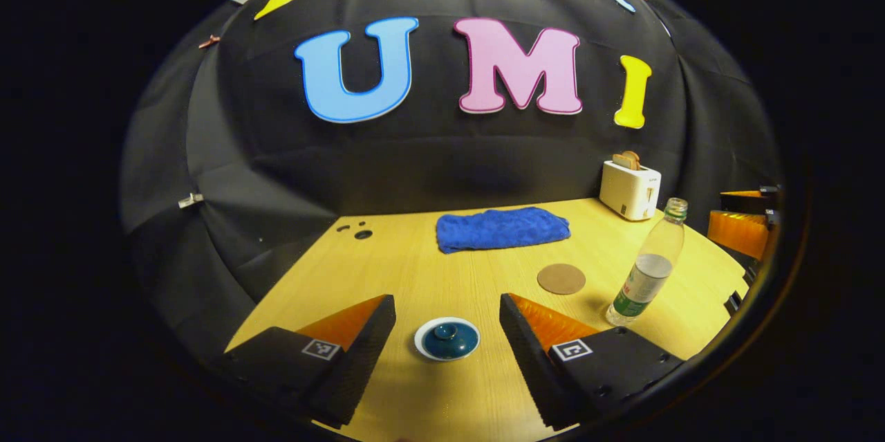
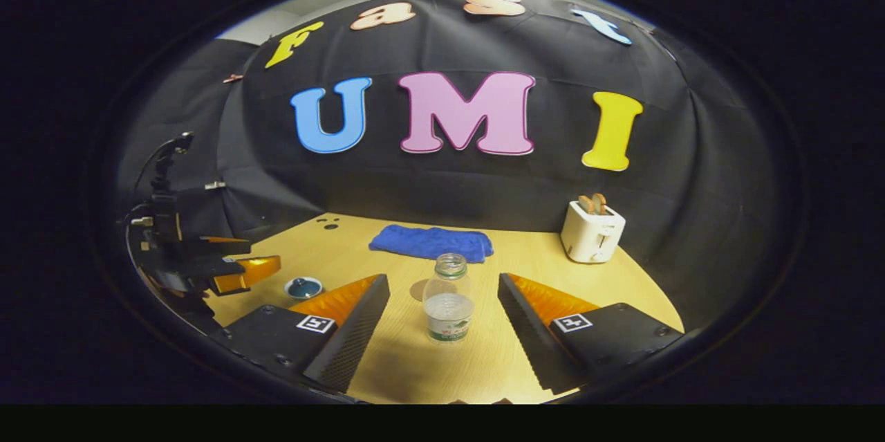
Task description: Open the teacup lid with one hand, grasp the water bottle and pour water into the teacup with the other hand; after pouring, place the water bottle on the coaster and then close the teacup lid.
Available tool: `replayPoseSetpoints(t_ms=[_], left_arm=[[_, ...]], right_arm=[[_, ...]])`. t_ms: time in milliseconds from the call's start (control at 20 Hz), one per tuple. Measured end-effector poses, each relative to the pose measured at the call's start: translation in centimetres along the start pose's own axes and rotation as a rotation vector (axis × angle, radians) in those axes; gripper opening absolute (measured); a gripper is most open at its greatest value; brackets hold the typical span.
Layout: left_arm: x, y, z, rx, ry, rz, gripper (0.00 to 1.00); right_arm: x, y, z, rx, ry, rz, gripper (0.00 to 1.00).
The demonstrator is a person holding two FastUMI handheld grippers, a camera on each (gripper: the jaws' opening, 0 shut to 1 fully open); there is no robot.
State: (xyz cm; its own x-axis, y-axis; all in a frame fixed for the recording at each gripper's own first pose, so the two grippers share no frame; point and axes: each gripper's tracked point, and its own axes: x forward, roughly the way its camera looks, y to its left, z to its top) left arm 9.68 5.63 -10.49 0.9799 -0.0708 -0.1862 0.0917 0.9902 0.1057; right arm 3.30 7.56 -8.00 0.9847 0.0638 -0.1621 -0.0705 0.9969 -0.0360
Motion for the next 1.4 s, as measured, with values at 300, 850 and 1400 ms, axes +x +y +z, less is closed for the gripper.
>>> replayPoseSetpoints(t_ms=[300,850,1400], left_arm=[[4.4,0.5,-4.3,-0.037,0.049,0.007,0.87],[7.6,0.6,-7.7,-0.04,0.048,-0.034,0.59],[8.0,0.4,-7.6,0.004,0.024,-0.054,0.33]], right_arm=[[1.4,0.7,-3.5,-0.03,0.079,0.026,0.98],[2.2,2.4,-6.4,0.014,0.115,-0.008,0.98],[4.9,2.0,-6.8,0.038,0.076,-0.071,0.98]])
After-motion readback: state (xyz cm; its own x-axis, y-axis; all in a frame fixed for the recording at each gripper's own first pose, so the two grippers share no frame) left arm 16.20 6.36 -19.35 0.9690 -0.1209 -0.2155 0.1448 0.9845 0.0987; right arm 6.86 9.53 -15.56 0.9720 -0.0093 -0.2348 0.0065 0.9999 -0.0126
